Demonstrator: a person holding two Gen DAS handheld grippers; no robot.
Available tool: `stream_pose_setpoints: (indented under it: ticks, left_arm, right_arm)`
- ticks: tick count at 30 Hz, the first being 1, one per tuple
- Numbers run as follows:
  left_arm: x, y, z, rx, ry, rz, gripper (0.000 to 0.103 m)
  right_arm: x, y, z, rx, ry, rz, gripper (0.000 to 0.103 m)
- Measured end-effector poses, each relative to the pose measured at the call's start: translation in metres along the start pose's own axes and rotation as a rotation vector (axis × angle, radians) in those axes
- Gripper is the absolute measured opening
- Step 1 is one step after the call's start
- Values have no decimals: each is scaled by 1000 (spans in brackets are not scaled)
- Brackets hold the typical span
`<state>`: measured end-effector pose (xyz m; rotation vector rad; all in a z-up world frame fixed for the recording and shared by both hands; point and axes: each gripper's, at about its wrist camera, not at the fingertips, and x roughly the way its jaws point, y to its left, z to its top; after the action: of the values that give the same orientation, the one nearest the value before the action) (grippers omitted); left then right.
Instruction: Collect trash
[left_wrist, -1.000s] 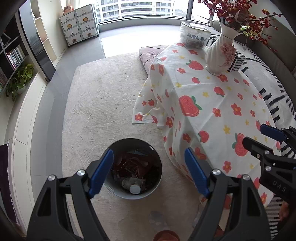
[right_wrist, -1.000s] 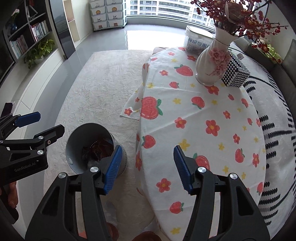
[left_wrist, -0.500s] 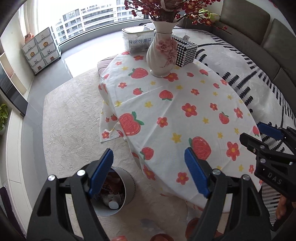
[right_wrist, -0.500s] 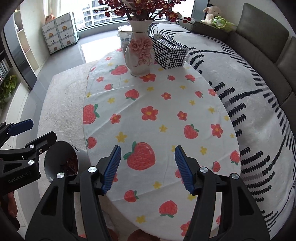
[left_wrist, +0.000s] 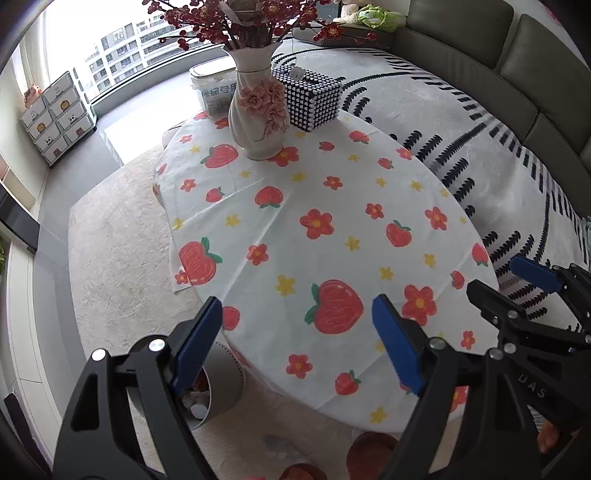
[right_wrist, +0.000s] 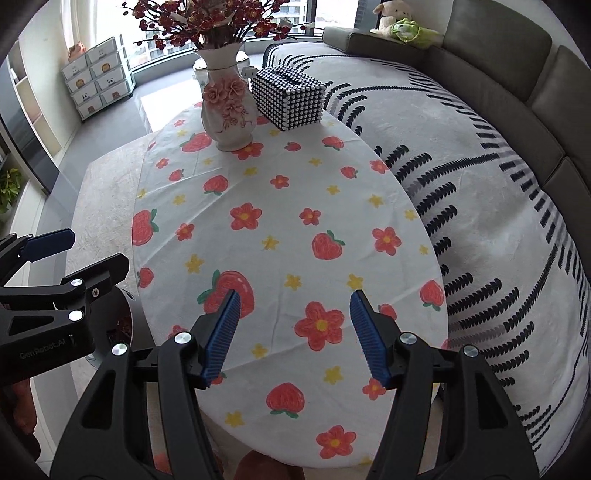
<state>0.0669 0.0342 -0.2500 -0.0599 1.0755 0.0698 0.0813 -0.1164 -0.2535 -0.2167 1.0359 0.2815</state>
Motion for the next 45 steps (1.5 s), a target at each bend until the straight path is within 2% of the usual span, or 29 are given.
stream_pose_setpoints:
  ticks: [12,23,34,45]
  left_arm:
    - [-8,-19,12,-21,-2,-2,83]
    - [-39,-25,29,-16,-78,26,83]
    - [-86,-23,48,-63,-68,-2,86]
    - [-134,-21,61,-78,-33,25,86]
  right_arm:
    - [-8,-15,5,-21,-15,24,62]
    - [-32,-17,24,-46,-64,41,62]
    - [-82,-18,44,-57,-54,45,62]
    - [-127,-33,68,-46,-70,39,62]
